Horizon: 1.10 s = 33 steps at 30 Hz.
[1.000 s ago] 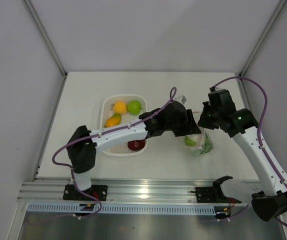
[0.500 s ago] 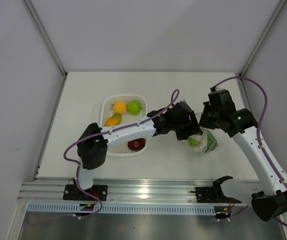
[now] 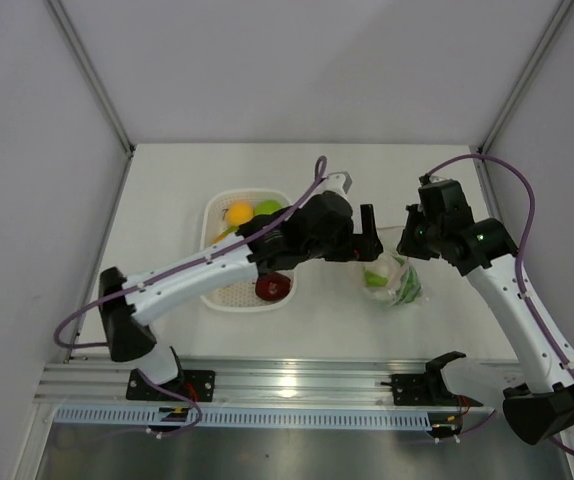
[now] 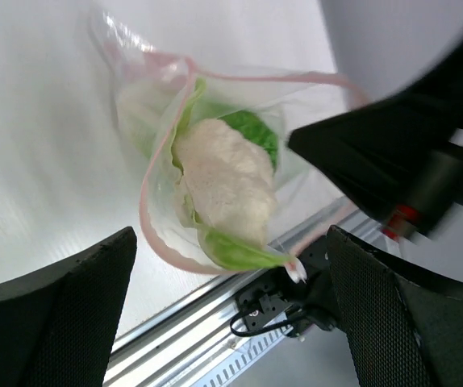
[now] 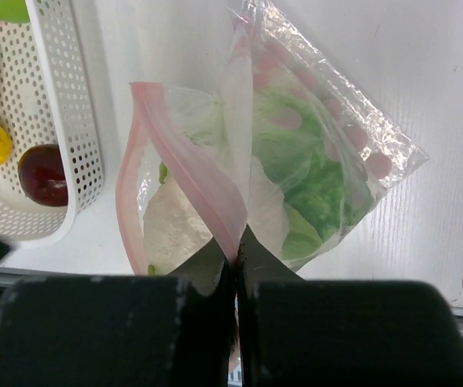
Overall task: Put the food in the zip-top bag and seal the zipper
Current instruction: Place the fake vegetable in the zipper food storage bag.
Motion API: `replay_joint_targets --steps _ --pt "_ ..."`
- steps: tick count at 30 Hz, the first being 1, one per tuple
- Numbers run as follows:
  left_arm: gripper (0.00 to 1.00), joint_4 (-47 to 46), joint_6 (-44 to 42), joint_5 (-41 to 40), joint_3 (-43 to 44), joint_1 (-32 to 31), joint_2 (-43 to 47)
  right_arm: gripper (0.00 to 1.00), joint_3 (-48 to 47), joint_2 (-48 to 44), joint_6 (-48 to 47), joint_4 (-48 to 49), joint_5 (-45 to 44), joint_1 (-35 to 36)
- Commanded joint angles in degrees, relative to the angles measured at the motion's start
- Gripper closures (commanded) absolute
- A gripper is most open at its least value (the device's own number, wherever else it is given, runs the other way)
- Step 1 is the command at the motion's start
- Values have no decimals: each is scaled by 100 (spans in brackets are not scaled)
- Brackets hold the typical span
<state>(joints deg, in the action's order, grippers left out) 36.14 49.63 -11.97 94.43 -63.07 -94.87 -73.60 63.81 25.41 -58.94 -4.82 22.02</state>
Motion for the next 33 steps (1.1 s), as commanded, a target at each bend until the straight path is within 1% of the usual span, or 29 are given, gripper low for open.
replay_joint_targets --steps 1,4,5,6,7,9,10,11,12,13,14,19,20,24,28,29,33 --pt "0 192 -629 -517 -83 -48 671 100 -84 -193 -97 154 112 -22" --pt "2 78 -752 -623 -495 -65 1056 100 -110 -202 -115 102 174 -22" --pt "3 -1 -805 -623 -870 -65 1145 100 -110 -211 -132 93 183 -31" --pt "5 -141 -849 -570 -996 -65 1207 100 -119 -229 -150 93 209 -31" --pt "9 -212 -954 -509 -1110 -39 1303 100 -128 -237 -176 76 244 -31" --pt "13 -318 -990 -282 -1461 -4 1331 100 -146 -255 -194 75 288 -31" --pt "22 -344 -990 -167 -1602 31 1313 100 -163 -264 -185 75 323 -31" --pt "27 -423 -990 -9 -1664 110 1287 100 -172 -264 -203 84 350 -31" --pt "29 -485 -973 140 -1778 137 1269 100 -181 -273 -203 84 350 -31" --pt "32 -633 -964 473 -1831 189 1234 100 -172 -264 -212 93 376 -31" --pt "33 -713 -955 589 -1875 198 1182 100 -172 -255 -220 93 385 -31" --pt "35 -1153 -841 1108 -1911 233 918 100 -146 -273 -229 128 412 -31" --pt "35 -1266 -814 1344 -1885 251 848 100 -163 -255 -229 119 412 -22" --pt "36 -1601 -639 1662 -1850 295 488 100 -172 -255 -238 93 412 -22" --pt "37 -1584 -559 1908 -1569 313 49 100 -207 -264 -229 67 412 -22" --pt "37 -1584 -551 1935 -1446 321 -13 100 -233 -247 -238 58 412 -31" --pt "48 -1663 -489 2005 -1410 356 -233 100 -339 -246 -229 23 412 -31"
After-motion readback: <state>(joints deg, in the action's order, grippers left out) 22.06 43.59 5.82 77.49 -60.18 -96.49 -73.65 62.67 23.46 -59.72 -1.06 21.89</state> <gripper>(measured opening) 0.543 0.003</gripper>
